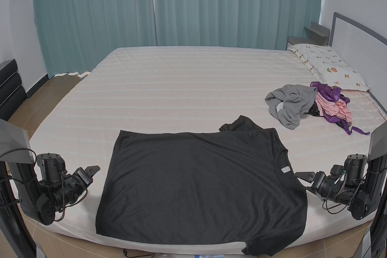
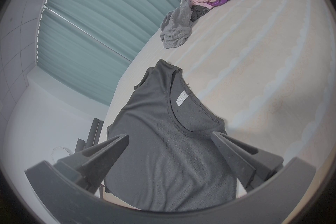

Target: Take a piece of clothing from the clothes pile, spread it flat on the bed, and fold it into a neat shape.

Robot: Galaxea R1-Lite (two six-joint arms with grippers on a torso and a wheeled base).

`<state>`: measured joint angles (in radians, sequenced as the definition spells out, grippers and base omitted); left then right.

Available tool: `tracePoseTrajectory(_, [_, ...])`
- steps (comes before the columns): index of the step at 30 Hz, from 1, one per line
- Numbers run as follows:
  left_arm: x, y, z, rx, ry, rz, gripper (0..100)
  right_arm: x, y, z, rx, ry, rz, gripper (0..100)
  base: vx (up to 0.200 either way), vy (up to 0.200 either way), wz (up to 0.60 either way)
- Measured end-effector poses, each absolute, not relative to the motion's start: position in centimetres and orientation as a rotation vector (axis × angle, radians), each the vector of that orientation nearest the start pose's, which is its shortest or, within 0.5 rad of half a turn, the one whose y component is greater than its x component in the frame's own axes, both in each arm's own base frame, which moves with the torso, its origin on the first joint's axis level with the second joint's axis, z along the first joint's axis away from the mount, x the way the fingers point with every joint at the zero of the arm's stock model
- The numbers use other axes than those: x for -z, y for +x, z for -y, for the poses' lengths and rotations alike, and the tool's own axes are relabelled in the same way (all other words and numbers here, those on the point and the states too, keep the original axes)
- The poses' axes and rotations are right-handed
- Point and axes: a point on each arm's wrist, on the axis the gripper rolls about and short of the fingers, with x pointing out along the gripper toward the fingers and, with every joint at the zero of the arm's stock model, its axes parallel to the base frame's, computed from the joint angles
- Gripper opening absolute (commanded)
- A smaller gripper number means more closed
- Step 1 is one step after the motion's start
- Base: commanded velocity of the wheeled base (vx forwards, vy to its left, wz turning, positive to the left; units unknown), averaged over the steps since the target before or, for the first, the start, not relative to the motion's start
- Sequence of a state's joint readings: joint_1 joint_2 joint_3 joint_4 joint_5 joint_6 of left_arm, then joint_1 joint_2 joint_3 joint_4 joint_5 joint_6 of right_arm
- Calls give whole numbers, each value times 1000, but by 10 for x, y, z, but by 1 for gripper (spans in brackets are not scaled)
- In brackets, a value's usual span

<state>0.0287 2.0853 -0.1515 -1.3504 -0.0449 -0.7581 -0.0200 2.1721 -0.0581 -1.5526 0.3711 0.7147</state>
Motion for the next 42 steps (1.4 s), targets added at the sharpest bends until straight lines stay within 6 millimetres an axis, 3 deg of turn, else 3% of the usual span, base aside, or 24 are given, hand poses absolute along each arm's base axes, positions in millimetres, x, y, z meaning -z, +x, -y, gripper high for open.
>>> tracePoseTrajectory(3, [-17, 250, 0, -174, -755, -544, 100, -5, 230, -4, -129, 799, -658, 100, 0, 0, 0])
tracePoseTrajectory(11, [-24, 301, 11, -105, -750, -474, 100, -4, 228, -4, -129, 800, -669, 100, 0, 0, 0])
tracePoseTrajectory(22, [-35, 406, 19, -81, -753, -432, 100, -2, 227, -6, -133, 799, -681, 100, 0, 0, 0])
tracePoseTrajectory(30, [-33, 468, 22, -90, -799, -423, 100, 0, 228, -9, -139, 794, -689, 100, 0, 0, 0])
tracePoseTrajectory(36, [-8, 491, 20, -119, -825, -467, 100, 1, 228, -11, -146, 790, -698, 100, 0, 0, 0])
tracePoseTrajectory(42, [11, 497, 22, -127, -825, -479, 100, 3, 228, -12, -149, 789, -704, 100, 0, 0, 0])
